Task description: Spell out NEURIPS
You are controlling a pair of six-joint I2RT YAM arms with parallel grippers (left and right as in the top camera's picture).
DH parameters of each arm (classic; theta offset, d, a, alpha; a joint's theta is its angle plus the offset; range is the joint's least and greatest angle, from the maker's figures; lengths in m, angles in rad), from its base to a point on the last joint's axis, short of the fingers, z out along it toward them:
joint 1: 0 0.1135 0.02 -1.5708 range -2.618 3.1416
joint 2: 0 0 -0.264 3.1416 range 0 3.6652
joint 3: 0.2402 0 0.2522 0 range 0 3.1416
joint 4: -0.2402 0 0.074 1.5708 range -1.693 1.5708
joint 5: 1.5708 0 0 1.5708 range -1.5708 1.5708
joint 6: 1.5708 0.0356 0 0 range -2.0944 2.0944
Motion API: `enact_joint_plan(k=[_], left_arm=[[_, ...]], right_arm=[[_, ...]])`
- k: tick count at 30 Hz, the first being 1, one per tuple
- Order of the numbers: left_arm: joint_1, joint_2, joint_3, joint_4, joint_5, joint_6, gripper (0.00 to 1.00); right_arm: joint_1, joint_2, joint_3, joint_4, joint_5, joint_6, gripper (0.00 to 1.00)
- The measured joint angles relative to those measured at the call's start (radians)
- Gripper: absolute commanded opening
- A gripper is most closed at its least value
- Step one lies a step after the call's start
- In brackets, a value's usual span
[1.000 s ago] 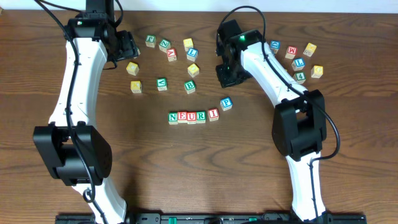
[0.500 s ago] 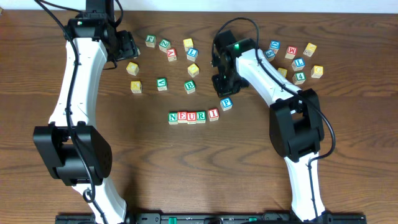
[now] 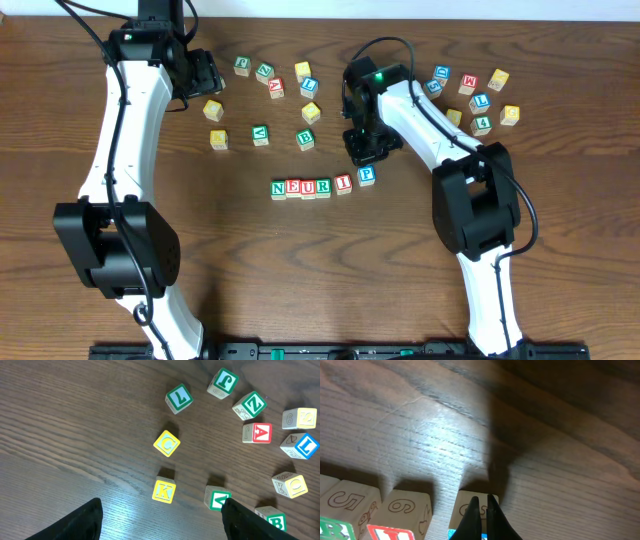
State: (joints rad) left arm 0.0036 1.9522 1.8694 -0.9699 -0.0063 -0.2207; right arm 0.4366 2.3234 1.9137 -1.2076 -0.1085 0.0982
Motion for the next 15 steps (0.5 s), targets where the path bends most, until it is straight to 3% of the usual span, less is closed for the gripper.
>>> enact_joint_plan(k=[15], left_arm=[[0.000,0.000,0.000,0.000,0.000,0.000,0.75]], right_arm=[[-0.001,0.000,0.002,-0.031,-0.001,0.031,0.01]])
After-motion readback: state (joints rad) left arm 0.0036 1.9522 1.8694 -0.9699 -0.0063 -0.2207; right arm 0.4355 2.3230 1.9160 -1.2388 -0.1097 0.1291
